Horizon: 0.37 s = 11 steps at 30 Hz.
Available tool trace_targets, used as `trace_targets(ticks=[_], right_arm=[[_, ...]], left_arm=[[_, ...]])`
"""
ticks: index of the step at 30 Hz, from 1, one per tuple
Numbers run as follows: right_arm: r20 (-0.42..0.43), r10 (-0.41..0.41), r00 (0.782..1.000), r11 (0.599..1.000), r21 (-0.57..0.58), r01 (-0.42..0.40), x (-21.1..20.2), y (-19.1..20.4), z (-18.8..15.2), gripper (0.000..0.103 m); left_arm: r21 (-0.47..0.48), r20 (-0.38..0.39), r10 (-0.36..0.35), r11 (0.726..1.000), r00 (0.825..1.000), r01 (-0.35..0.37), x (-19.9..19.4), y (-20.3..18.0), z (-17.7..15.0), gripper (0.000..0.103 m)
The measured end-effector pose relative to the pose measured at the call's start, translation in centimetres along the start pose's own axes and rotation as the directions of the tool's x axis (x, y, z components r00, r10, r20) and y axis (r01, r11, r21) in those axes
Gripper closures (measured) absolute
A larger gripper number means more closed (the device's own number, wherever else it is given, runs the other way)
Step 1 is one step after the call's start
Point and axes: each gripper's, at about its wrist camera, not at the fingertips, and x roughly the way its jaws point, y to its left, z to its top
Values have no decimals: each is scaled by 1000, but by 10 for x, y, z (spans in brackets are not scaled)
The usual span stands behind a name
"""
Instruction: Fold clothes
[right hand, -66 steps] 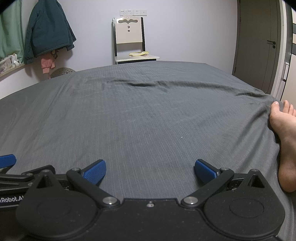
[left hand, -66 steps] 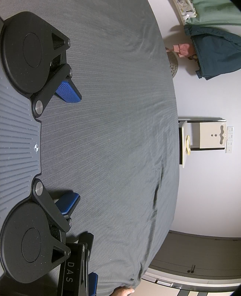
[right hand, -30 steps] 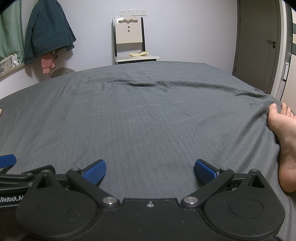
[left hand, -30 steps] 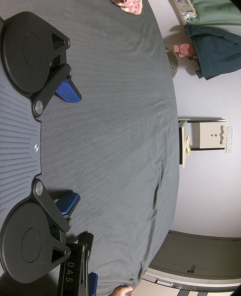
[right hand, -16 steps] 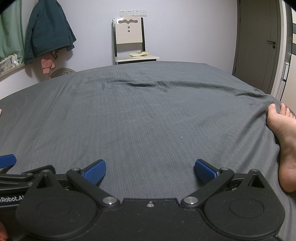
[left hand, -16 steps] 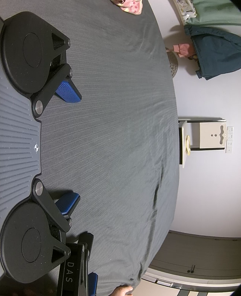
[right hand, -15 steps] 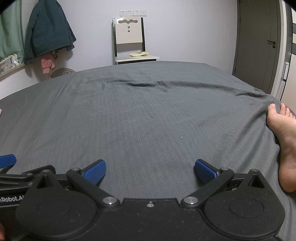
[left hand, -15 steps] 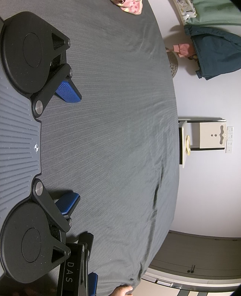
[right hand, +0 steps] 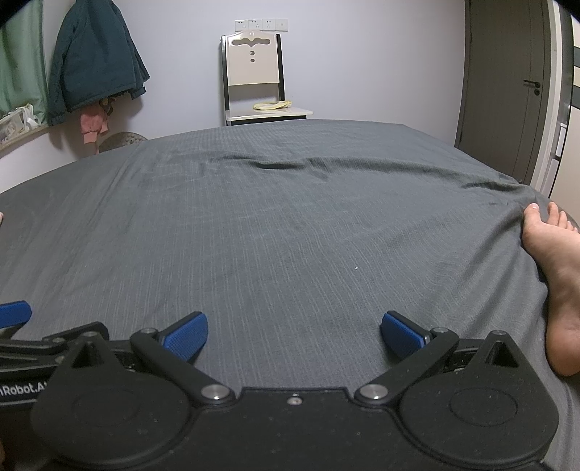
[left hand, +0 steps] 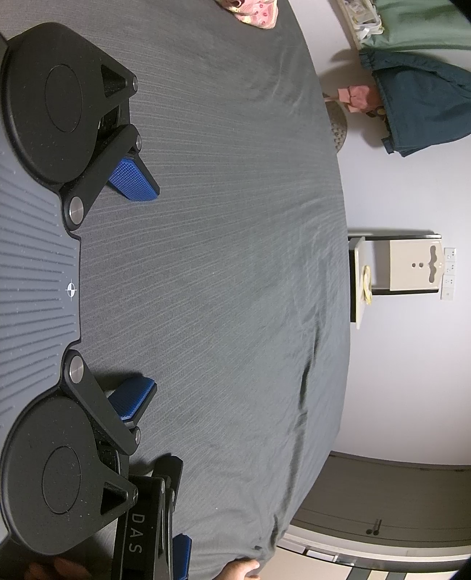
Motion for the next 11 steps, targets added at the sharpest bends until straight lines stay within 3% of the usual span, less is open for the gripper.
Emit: trace_targets(ticks=[11], right_arm=[[1,-2,1000,1000,-6,2,1,1,0,0]], left_arm=[[-1,1,1,1000,1000,-1,0,-1,0,0]])
